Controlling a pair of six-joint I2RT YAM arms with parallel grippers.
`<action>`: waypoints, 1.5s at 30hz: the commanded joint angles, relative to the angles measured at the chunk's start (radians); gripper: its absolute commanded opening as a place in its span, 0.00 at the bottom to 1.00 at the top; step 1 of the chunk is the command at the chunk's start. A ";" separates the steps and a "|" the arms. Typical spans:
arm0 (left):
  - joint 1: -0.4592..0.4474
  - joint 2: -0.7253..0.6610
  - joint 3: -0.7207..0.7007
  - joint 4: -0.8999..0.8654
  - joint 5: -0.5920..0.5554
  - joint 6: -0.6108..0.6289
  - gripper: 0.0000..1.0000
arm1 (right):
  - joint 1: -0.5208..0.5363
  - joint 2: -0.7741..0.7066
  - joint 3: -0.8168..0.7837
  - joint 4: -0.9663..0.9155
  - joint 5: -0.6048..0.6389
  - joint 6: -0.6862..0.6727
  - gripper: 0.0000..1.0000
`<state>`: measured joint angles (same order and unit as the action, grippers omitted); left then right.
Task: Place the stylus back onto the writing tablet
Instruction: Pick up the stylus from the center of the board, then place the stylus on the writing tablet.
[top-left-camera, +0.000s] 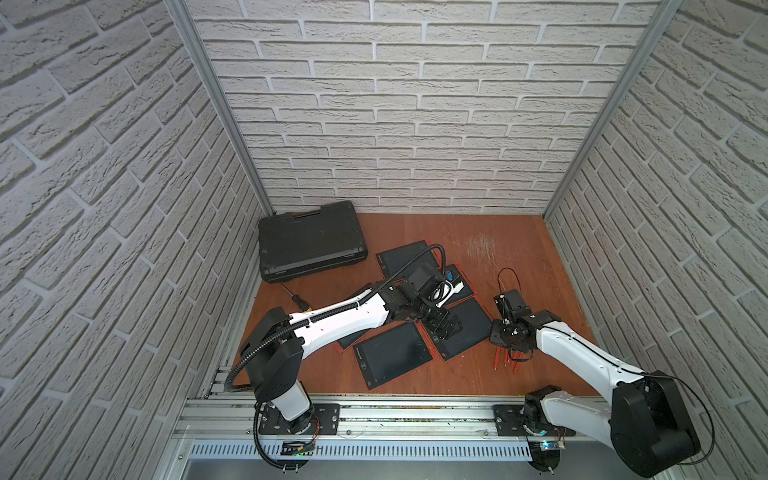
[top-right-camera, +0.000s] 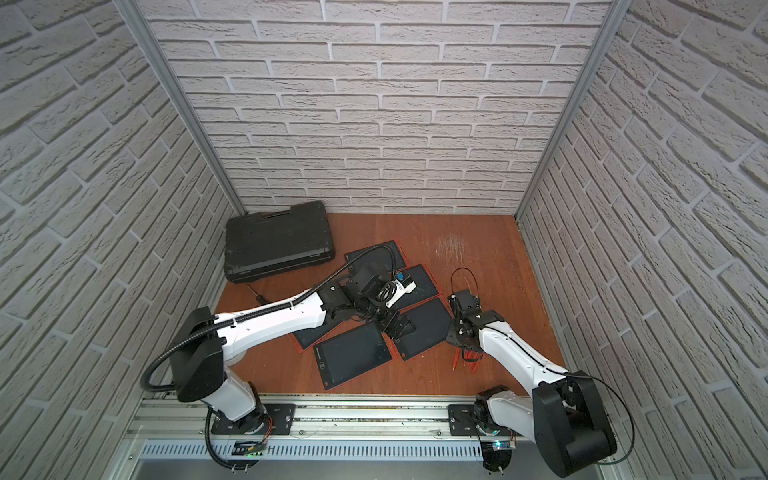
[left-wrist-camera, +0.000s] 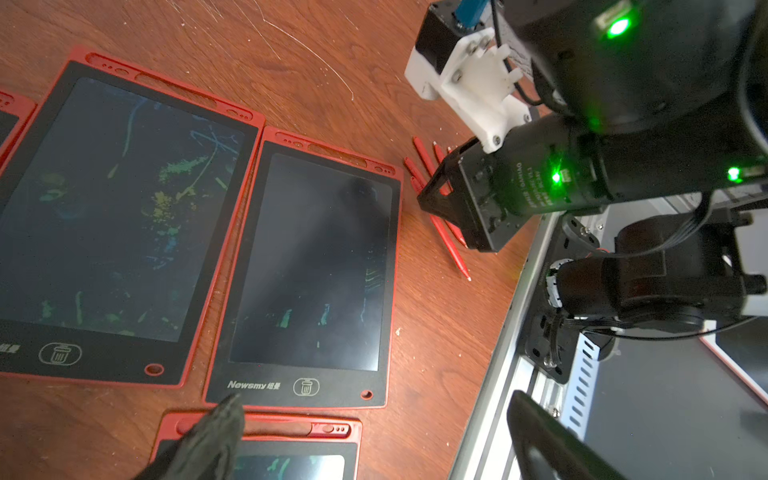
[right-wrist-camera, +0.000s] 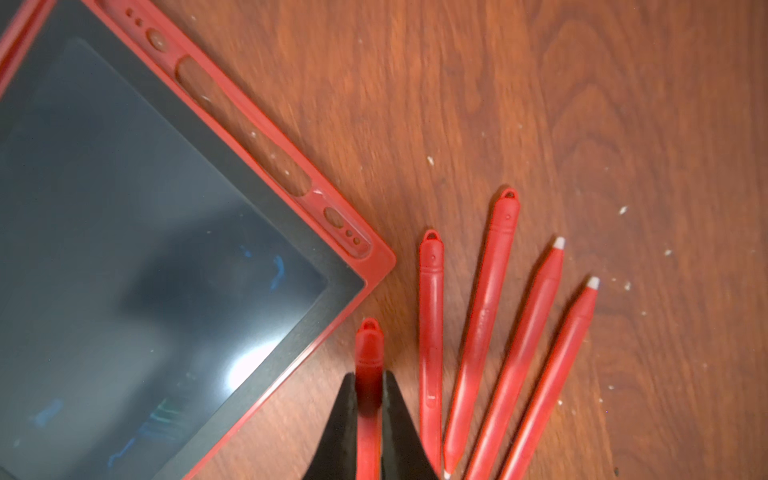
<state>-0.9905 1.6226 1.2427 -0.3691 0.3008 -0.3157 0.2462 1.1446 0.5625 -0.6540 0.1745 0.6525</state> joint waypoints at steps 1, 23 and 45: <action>-0.006 -0.002 0.025 -0.004 0.001 0.007 0.98 | 0.008 -0.039 0.031 -0.042 0.046 -0.049 0.13; -0.013 -0.004 0.032 -0.023 -0.028 0.024 0.98 | 0.015 0.312 0.375 0.005 -0.067 -0.269 0.14; -0.017 -0.002 0.039 -0.036 -0.036 0.029 0.98 | -0.002 0.413 0.411 0.028 -0.070 -0.242 0.24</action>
<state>-1.0027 1.6226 1.2572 -0.4015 0.2703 -0.3061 0.2546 1.5402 0.9508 -0.6426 0.1070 0.4046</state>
